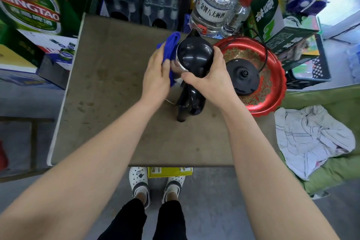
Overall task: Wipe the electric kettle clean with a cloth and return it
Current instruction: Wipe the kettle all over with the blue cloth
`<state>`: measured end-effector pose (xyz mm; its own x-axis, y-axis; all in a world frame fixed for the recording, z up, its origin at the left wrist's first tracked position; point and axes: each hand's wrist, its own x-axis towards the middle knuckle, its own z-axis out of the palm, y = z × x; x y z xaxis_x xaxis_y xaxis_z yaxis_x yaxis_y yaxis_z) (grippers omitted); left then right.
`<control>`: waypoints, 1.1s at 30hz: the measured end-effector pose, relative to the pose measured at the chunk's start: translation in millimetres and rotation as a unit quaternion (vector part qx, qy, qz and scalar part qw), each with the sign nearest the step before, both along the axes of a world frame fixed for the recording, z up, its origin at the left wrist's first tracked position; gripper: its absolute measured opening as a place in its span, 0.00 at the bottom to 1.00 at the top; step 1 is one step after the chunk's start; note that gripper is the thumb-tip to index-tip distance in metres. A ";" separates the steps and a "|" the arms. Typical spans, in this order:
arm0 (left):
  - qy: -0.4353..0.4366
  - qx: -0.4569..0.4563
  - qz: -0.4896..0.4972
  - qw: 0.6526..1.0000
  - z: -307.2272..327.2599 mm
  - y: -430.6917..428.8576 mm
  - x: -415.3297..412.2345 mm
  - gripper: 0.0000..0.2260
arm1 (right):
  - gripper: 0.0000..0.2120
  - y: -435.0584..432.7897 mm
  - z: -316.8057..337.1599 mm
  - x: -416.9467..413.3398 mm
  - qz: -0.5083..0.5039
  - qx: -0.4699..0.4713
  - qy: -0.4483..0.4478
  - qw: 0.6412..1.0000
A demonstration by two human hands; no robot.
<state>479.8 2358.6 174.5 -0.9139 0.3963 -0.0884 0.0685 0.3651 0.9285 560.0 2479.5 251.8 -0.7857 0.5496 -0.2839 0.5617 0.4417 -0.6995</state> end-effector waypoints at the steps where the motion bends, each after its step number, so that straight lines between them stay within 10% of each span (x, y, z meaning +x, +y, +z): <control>1: -0.044 -0.003 -0.001 0.999 -4.9 -0.8 -12.5 0.21 | 0.51 0.7 1.6 -0.5 0.013 0.009 -0.009 1.000; 10: -0.099 0.062 0.010 0.993 -6.1 -31.7 11.4 0.23 | 0.51 41.5 31.8 -17.6 0.184 0.049 -0.085 0.978; 17: -0.047 0.079 0.051 0.994 3.9 -10.6 9.5 0.19 | 0.37 29.7 8.9 24.2 0.040 -0.028 0.020 0.999; 23: -0.201 0.059 0.102 0.972 -26.0 -8.6 -5.4 0.22 | 0.37 18.1 -2.1 25.1 0.029 -0.025 0.053 0.998; 33: -0.027 0.073 0.124 0.989 27.2 14.1 53.9 0.21 | 0.38 17.4 -3.5 21.1 0.029 -0.018 0.057 0.998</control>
